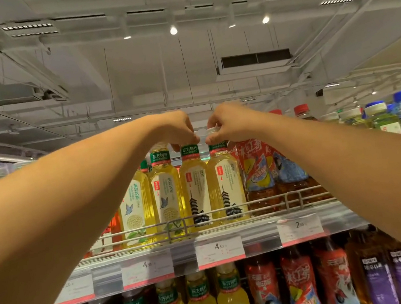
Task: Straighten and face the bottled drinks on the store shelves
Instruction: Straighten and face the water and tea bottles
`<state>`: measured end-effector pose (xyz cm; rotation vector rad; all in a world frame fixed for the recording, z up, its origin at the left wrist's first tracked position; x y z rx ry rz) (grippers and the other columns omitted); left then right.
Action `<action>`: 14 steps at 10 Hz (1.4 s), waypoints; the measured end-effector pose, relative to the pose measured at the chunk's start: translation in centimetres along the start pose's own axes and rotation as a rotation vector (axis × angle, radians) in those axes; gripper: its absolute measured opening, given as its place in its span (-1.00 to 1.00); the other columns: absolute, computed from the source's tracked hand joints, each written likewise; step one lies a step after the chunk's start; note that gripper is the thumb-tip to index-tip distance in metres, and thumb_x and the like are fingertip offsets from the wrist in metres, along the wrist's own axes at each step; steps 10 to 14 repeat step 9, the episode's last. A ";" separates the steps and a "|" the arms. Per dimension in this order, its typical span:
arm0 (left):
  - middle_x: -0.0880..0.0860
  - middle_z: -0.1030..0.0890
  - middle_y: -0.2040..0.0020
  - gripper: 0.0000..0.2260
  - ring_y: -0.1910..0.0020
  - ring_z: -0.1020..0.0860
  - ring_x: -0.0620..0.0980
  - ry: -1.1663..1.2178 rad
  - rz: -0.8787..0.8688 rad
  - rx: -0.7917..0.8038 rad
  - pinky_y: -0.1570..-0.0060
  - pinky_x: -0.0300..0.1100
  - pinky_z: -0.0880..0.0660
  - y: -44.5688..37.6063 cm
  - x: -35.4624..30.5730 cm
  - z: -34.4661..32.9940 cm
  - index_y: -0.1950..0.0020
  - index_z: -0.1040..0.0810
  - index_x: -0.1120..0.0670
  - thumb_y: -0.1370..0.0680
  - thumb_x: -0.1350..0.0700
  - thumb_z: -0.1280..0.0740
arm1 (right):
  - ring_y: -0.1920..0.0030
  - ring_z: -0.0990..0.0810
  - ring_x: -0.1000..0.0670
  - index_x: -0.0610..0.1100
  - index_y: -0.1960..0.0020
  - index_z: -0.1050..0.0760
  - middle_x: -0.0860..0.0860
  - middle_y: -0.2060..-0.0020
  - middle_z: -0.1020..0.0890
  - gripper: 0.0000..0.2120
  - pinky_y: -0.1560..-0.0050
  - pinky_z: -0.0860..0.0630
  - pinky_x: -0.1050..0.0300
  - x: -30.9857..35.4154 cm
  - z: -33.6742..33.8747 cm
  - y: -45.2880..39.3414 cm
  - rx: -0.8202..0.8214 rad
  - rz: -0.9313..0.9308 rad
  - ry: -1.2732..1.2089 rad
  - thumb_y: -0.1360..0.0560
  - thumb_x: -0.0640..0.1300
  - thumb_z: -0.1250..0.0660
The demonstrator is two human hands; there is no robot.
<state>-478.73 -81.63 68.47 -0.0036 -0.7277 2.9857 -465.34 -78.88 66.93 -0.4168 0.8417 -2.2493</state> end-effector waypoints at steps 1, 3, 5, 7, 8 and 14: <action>0.05 -0.70 0.01 -0.68 0.11 -0.67 -0.04 0.046 0.001 0.001 0.12 -0.17 -0.58 0.4 -0.1 0.3 -0.27 -0.60 0.14 -0.64 -0.04 -0.33 | 0.12 -0.67 0.04 -0.16 -0.21 -0.63 -0.03 0.03 -0.69 -0.64 0.30 -0.49 0.26 -0.1 0.2 0.3 -0.014 -0.016 -0.071 -0.53 0.06 -0.47; 0.02 -0.69 -0.01 -0.67 0.11 -0.66 -0.07 0.106 -0.013 -0.020 0.20 -0.22 -0.51 1.8 0.0 0.9 -0.29 -0.60 0.11 -0.63 -0.06 -0.33 | 0.21 -0.64 0.12 -0.13 -0.12 -0.66 0.04 0.15 -0.68 -0.71 0.40 -0.44 0.35 -0.6 0.5 1.0 -0.024 -0.082 -0.231 -0.53 0.04 -0.49; 0.04 -0.69 -0.03 -0.66 0.07 -0.63 -0.04 0.062 -0.014 -0.047 0.11 -0.14 -0.49 2.4 -0.3 0.5 -0.29 -0.61 0.10 -0.65 -0.09 -0.29 | 0.20 -0.65 0.11 -0.14 -0.18 -0.63 0.00 0.11 -0.68 -0.67 0.35 -0.48 0.31 -0.4 0.2 1.9 -0.074 -0.109 -0.263 -0.52 0.04 -0.49; 0.07 -0.65 -0.20 -0.61 -0.05 -0.60 0.05 -0.004 -0.019 -0.228 0.04 -0.09 -0.53 4.6 -1.0 0.0 -0.37 -0.55 0.06 -0.63 -0.12 -0.31 | 0.06 -0.68 -0.02 -0.13 -0.19 -0.59 -0.06 0.01 -0.67 -0.66 -0.02 -0.67 -0.03 0.5 -0.7 3.8 -0.219 -0.124 -0.273 -0.52 0.04 -0.48; 0.04 -0.59 -0.33 -0.55 -0.21 -0.58 0.06 -0.049 -0.088 -0.399 -0.18 0.02 -0.55 6.4 -1.8 -0.4 -0.44 -0.48 -0.01 -0.59 -0.13 -0.34 | -0.20 -0.59 -0.07 -0.09 -0.38 -0.48 -0.07 -0.24 -0.59 -0.50 -0.18 -0.57 -0.01 0.7 -1.0 5.1 -0.277 -0.126 -0.313 -0.50 0.03 -0.46; -0.01 -0.56 -0.33 -0.61 -0.28 -0.51 0.03 -0.102 -0.192 -0.551 -0.25 0.06 -0.49 9.2 -3.2 -1.0 -0.37 -0.51 -0.04 -0.58 -0.12 -0.34 | -0.24 -0.55 -0.06 -0.07 -0.38 -0.49 -0.04 -0.29 -0.57 -0.51 -0.20 -0.53 -0.05 1.5 -0.8 7.4 -0.373 -0.071 -0.269 -0.49 0.03 -0.43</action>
Point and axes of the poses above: each hand's wrist, its own y-axis away from the middle knuckle, its own z-axis out of the back of the hand, x = y × z, the point moved 6 cm from there along -y, towards the middle knuckle
